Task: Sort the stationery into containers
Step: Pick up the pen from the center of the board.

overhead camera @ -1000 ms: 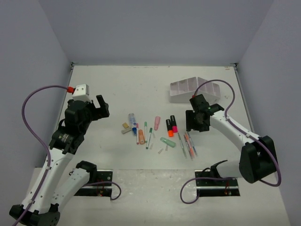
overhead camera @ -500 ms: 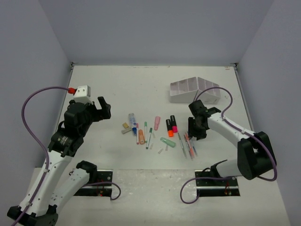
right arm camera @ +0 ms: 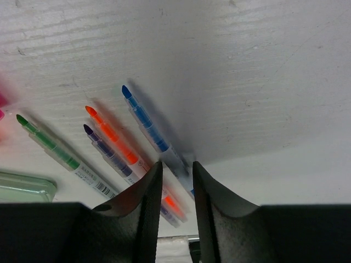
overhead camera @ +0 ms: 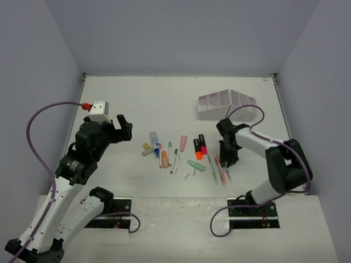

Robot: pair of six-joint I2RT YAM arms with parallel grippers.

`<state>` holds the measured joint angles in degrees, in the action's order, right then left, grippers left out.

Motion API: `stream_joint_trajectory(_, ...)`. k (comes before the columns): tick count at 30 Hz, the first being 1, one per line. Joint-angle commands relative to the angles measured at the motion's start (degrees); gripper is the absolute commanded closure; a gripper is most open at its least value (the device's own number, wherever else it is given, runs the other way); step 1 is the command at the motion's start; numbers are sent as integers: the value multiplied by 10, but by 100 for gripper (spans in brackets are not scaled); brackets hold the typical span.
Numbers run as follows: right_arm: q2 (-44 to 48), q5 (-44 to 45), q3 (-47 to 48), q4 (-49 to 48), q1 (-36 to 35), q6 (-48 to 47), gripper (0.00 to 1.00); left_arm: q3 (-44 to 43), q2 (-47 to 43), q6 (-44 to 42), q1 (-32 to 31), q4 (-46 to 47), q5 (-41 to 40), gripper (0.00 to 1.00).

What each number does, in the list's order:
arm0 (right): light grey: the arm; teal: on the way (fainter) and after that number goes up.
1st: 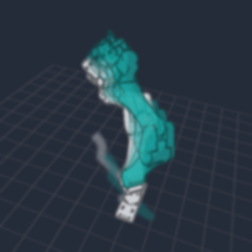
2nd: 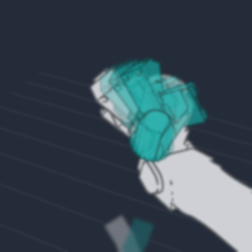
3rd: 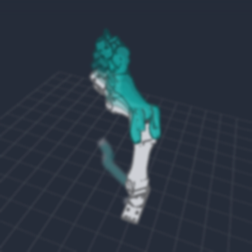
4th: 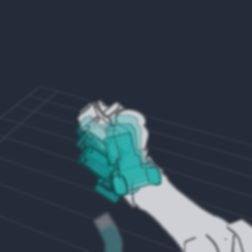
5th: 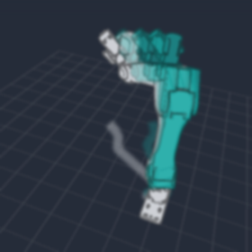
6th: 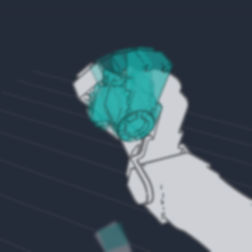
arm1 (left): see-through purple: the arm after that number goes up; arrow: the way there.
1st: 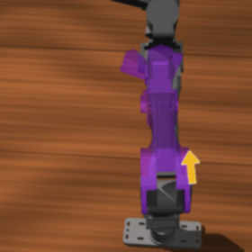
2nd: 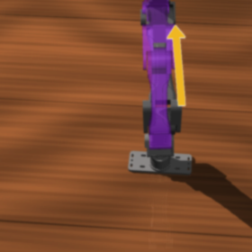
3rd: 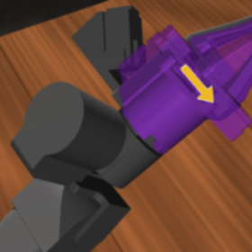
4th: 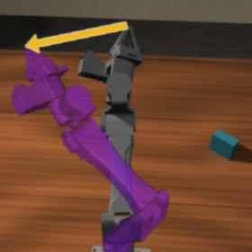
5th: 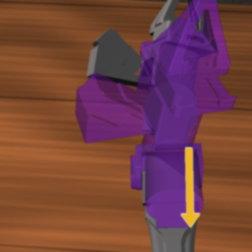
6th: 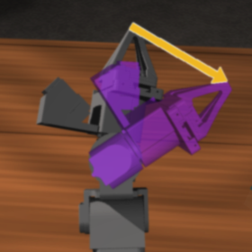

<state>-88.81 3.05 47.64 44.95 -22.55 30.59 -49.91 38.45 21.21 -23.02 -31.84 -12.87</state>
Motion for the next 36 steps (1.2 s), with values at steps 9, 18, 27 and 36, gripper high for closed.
stream_joint_trajectory(9, -32, 10, 29, -11, 1, 17, 85, -6, -13, -13, -11, -2, -8, 0)
stream_joint_trajectory(18, 21, 59, 43, 13, 0, 27, 100, -1, -7, 6, -11, 0, 21, 0)
stream_joint_trajectory(27, 203, 18, 42, 21, -1, 4, 100, 20, 49, 83, -11, 38, 102, 0)
stream_joint_trajectory(36, 440, -97, 37, -28, -2, -36, 100, 27, 132, 160, -89, 101, 39, 0)
